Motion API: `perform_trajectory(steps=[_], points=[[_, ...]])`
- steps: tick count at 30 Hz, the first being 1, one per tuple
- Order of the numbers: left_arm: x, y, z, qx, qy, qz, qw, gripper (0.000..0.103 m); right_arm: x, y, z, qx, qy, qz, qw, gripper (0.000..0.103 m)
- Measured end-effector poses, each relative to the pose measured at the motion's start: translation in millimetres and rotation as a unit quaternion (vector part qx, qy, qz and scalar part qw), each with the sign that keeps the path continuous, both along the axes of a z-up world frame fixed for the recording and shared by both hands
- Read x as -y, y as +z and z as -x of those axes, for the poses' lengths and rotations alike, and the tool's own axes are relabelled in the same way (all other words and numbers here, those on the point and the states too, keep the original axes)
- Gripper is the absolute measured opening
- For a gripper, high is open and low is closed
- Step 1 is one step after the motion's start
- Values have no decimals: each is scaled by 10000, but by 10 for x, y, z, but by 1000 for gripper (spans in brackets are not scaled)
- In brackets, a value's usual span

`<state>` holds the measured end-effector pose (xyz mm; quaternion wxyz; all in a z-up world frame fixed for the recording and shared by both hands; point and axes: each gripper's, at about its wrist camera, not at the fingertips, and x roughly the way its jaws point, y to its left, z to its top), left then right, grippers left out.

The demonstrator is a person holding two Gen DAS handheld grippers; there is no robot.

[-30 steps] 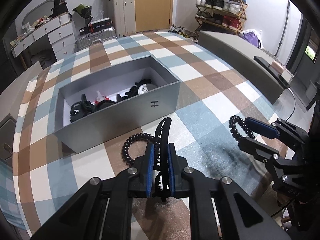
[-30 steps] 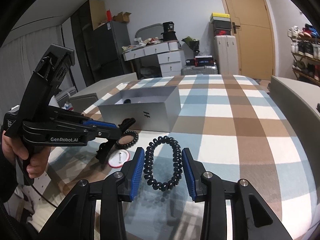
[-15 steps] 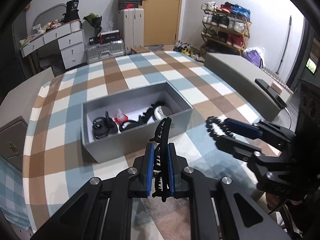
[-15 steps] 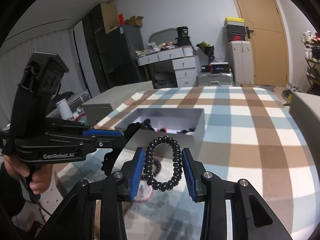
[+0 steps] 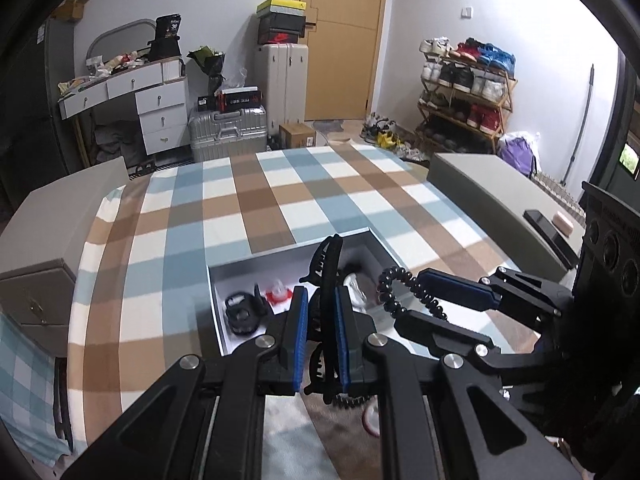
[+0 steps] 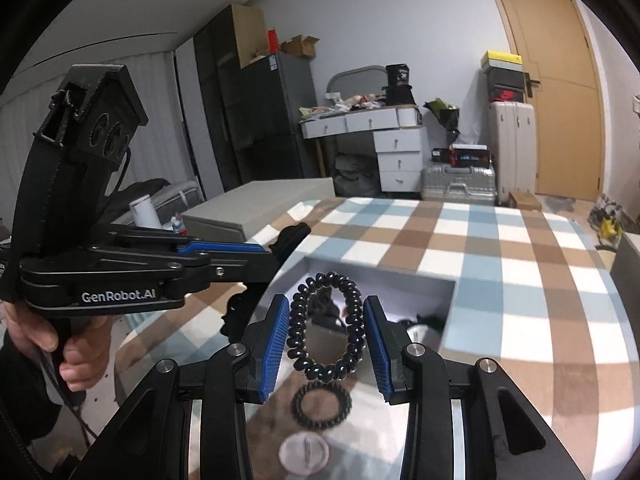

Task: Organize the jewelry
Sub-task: 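Carry the hair tie and claw clip into the grey box with both tools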

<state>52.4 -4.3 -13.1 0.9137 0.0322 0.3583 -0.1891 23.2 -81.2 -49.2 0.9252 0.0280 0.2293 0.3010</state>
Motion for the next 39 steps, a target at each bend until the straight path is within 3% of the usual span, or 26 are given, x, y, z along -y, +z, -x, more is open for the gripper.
perform_trajectory(steps=[18, 33, 39], points=[[-10, 48, -407, 195, -78, 264, 9994, 8, -15, 110, -501, 107, -76, -34, 9999, 37], [-28, -154, -592, -176, -260, 557, 9980, 8, -14, -103, -719, -164, -158, 64, 9997, 38], [-50, -238, -634, -369, -326, 708, 9963, 9, -15, -172, -751, -256, -181, 100, 9995, 43]])
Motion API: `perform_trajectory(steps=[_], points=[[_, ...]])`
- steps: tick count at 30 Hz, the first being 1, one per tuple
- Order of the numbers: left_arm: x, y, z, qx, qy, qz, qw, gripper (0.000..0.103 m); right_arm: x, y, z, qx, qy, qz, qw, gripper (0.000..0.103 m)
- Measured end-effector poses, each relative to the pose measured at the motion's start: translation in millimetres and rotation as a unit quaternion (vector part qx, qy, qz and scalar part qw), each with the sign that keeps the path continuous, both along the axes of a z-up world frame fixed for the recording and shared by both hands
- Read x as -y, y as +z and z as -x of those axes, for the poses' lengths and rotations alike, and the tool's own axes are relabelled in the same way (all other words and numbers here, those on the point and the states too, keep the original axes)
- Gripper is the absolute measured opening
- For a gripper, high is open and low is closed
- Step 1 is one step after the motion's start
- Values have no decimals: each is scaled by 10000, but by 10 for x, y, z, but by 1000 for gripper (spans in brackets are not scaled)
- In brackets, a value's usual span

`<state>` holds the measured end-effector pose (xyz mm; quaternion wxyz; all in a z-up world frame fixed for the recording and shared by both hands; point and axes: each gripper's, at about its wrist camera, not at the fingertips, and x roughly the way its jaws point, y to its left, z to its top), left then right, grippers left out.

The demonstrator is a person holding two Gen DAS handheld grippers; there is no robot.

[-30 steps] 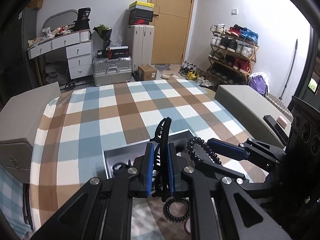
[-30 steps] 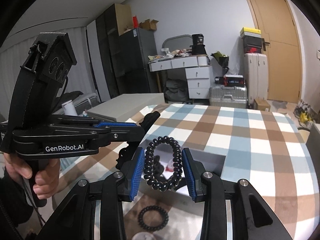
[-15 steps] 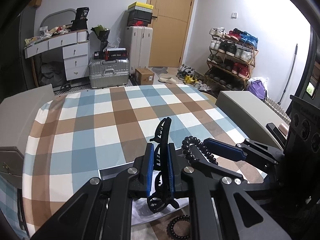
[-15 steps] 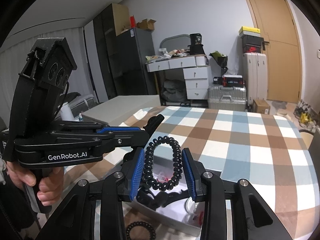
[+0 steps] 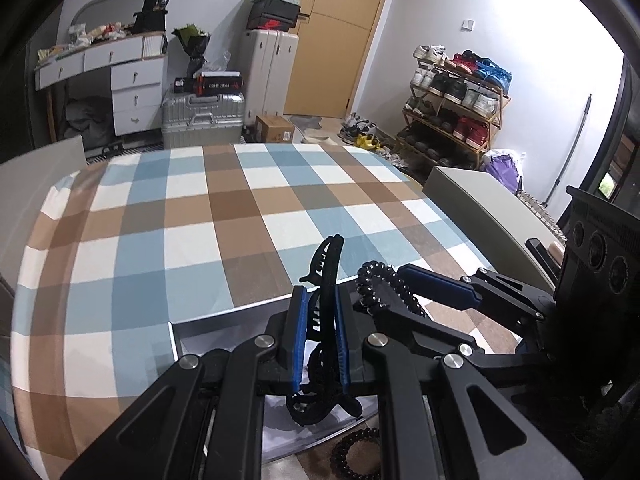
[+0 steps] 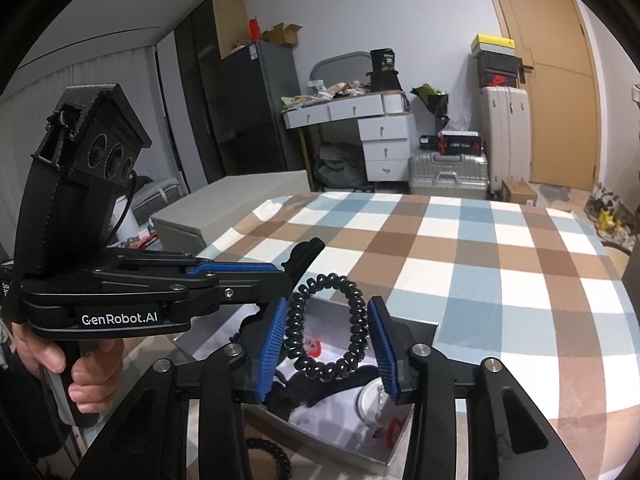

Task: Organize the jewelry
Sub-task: 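Carry the hair tie and claw clip into the grey box with both tools, then open both tools to release the hair tie and clip into the box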

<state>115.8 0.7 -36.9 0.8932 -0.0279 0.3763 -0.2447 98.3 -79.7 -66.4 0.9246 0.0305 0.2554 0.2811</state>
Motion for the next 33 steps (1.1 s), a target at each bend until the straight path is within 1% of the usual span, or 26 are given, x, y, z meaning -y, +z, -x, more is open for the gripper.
perform_trajectory(steps=[1, 3, 4, 5, 6, 7, 8, 9, 12, 14, 19, 20, 22, 23, 24, 26, 29, 31, 32, 33], points=[[-15, -15, -10, -47, 26, 35, 10000, 9, 11, -7, 2, 8, -16, -20, 10000, 47], [-42, -43, -39, -171, 57, 102, 9998, 10, 34, -17, -9, -4, -44, -49, 10000, 49], [-47, -49, -39, -180, 64, 111, 9998, 10, 53, -18, -16, -31, -58, -73, 10000, 52], [-47, -48, -29, -185, 66, 101, 9998, 12, 81, -18, -18, -69, -90, -111, 9999, 57], [-44, -51, -23, -188, 52, 91, 9998, 19, 98, -18, -18, -76, -112, -135, 9998, 58], [-42, -48, -12, -185, 53, 81, 9998, 23, 117, -15, -10, -80, -129, -157, 9998, 58], [-46, -37, 9, -158, 78, 85, 9998, 29, 132, -9, 1, -80, -150, -155, 9997, 58], [-51, -29, 23, -136, 92, 93, 9998, 32, 142, -2, 10, -67, -175, -147, 9997, 58], [-65, -18, 43, -128, 138, 84, 9998, 32, 175, 25, 38, -35, -236, -163, 9996, 59], [-72, -6, 76, -103, 185, 57, 9998, 32, 193, 48, 68, -17, -276, -192, 9994, 63], [-84, 23, 155, -34, 294, -71, 9995, 33, 205, 132, 176, 89, -286, -207, 9993, 67], [-81, 35, 181, -9, 314, -118, 9994, 35, 206, 154, 204, 117, -282, -210, 9993, 68], [-82, 64, 230, 95, 378, -192, 9991, 42, 208, 197, 263, 179, -294, -200, 9992, 72], [-88, 83, 264, 148, 414, -195, 9988, 48, 211, 212, 284, 201, -298, -206, 9991, 75], [-94, 90, 273, 171, 427, -183, 9988, 50, 216, 232, 318, 228, -302, -215, 9991, 76], [-103, 119, 330, 222, 445, -160, 9986, 51, 222, 260, 375, 266, -315, -217, 9989, 79], [-101, 149, 378, 289, 539, -223, 9979, 52, 238, 299, 466, 312, -336, -215, 9987, 81], [-104, 173, 433, 352, 650, -284, 9969, 61, 249, 324, 541, 351, -360, -215, 9985, 84], [-105, 180, 448, 381, 706, -312, 9963, 71, 253, 331, 575, 366, -359, -223, 9984, 85], [-112, 192, 481, 433, 782, -330, 9954, 77, 258, 339, 605, 376, -352, -227, 9984, 85]])
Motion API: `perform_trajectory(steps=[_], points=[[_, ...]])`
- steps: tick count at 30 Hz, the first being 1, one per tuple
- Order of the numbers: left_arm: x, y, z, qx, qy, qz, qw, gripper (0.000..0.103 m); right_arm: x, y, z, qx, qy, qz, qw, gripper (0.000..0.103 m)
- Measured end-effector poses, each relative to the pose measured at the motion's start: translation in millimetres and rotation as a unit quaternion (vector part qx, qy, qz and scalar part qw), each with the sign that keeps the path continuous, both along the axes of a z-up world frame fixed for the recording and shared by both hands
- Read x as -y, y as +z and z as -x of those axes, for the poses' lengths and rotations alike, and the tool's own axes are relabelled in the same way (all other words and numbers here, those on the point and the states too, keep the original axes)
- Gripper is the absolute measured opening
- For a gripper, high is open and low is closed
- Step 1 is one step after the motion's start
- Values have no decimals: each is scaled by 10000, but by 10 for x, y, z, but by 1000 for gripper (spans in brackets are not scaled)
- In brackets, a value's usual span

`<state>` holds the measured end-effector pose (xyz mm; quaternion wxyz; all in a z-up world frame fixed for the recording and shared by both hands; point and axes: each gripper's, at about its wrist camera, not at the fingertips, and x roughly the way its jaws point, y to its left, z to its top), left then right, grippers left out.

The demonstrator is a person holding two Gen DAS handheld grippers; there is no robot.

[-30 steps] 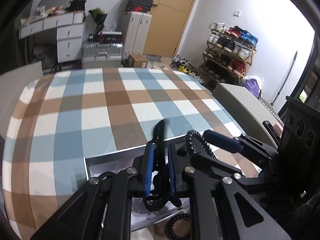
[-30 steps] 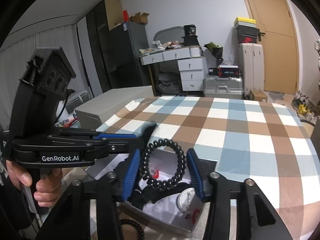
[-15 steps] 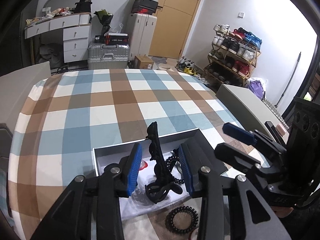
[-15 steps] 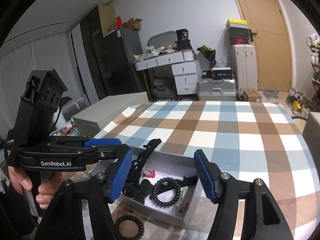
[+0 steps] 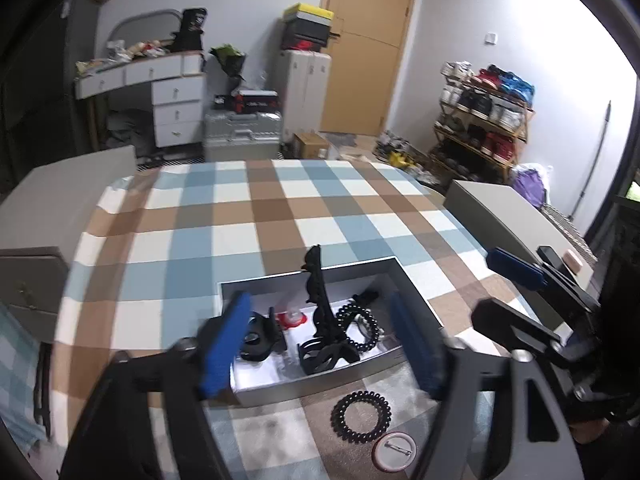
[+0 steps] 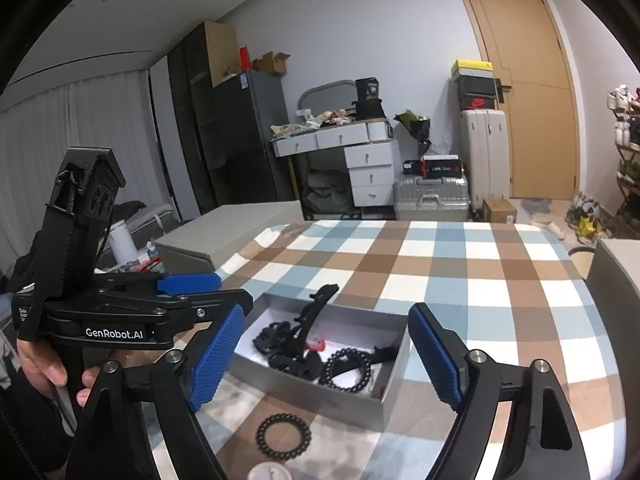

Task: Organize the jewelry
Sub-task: 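Open both tools to release the hair tie and clip into the box, then close the right tool on the red-rimmed white badge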

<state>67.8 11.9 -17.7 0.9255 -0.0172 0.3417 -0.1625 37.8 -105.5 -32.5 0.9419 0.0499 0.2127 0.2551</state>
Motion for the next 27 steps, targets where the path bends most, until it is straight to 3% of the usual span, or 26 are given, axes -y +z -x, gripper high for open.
perform_trajectory(steps=[11, 16, 22, 27], points=[[-24, 21, 291, 193, 343, -92, 9992, 83, -64, 37, 375, 90, 58, 162, 9998, 100], [-57, -6, 423, 259, 464, -128, 9985, 83, -109, -51, 510, 34, 37, 375, 9993, 101], [-136, -168, 539, 185, 696, -59, 9974, 90, -100, -267, 548, -358, 11, 421, 9985, 102], [-117, -399, 633, -51, 732, -290, 9969, 90, -177, -540, 552, -758, 106, 618, 9952, 102]])
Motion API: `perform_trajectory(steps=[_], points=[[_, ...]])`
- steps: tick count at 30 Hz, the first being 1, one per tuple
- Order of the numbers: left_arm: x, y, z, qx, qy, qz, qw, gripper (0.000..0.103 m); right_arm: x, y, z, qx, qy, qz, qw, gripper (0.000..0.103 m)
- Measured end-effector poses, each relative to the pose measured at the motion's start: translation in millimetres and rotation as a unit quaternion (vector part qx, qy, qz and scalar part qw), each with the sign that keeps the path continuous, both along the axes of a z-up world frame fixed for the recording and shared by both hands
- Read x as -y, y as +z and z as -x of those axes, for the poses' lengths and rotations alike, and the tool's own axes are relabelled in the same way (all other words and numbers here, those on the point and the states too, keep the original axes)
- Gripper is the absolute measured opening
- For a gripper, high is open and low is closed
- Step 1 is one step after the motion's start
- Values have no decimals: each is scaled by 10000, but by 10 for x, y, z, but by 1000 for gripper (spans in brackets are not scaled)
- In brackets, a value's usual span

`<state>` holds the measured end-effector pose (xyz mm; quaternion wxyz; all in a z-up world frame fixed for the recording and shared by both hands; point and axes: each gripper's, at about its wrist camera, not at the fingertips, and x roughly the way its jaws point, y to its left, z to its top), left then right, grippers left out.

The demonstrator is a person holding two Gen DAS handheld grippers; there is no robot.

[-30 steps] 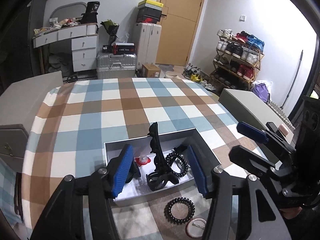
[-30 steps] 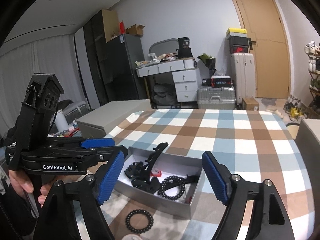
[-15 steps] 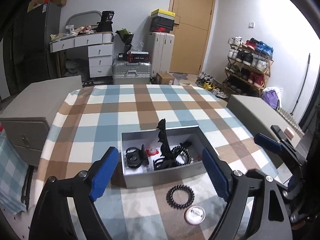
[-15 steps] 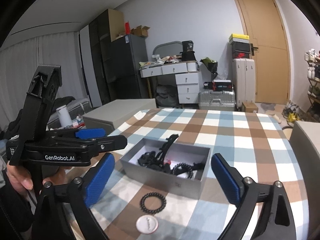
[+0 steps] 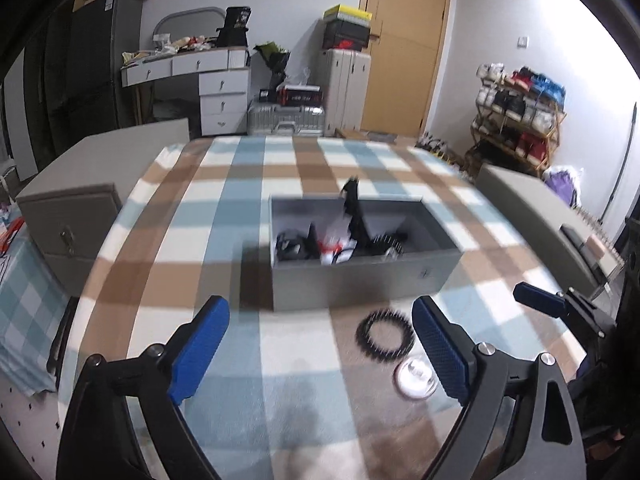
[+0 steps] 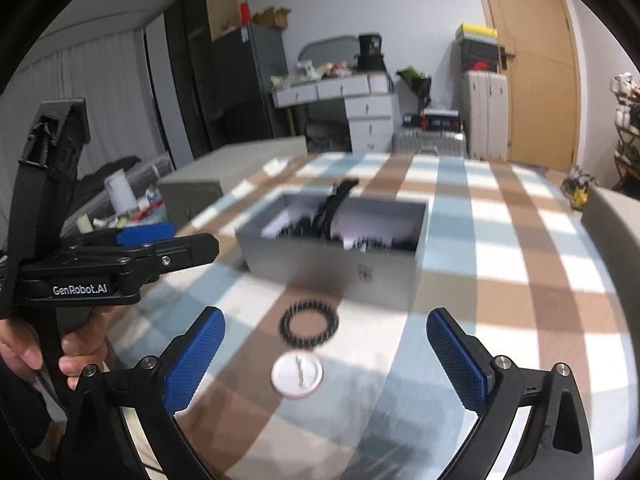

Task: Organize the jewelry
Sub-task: 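Close the right tool on the red-rimmed white badge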

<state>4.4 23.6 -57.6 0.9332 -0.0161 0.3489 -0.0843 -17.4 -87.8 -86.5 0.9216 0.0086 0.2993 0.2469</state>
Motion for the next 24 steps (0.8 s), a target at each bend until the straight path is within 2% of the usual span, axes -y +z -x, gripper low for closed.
perform_trajectory(steps=[2, 8, 15, 17, 24], points=[[-28, -101, 35, -110, 56, -84, 9999, 90, -46, -95, 18, -77, 65, 126, 9999, 102], [-170, -286, 110, -447, 255, -6, 9987, 90, -129, -255, 60, -197, 178, 259, 9993, 102], [-213, -343, 183, -574, 344, -9, 9978, 90, -283, -355, 16, -310, 305, 504, 9978, 100], [-226, -349, 199, -590, 361, 1, 9976, 90, -328, -364, 11, -329, 363, 562, 9972, 88], [-262, -366, 202, -634, 377, 19, 9973, 90, -433, -423, -44, -453, 359, 839, 9948, 74]])
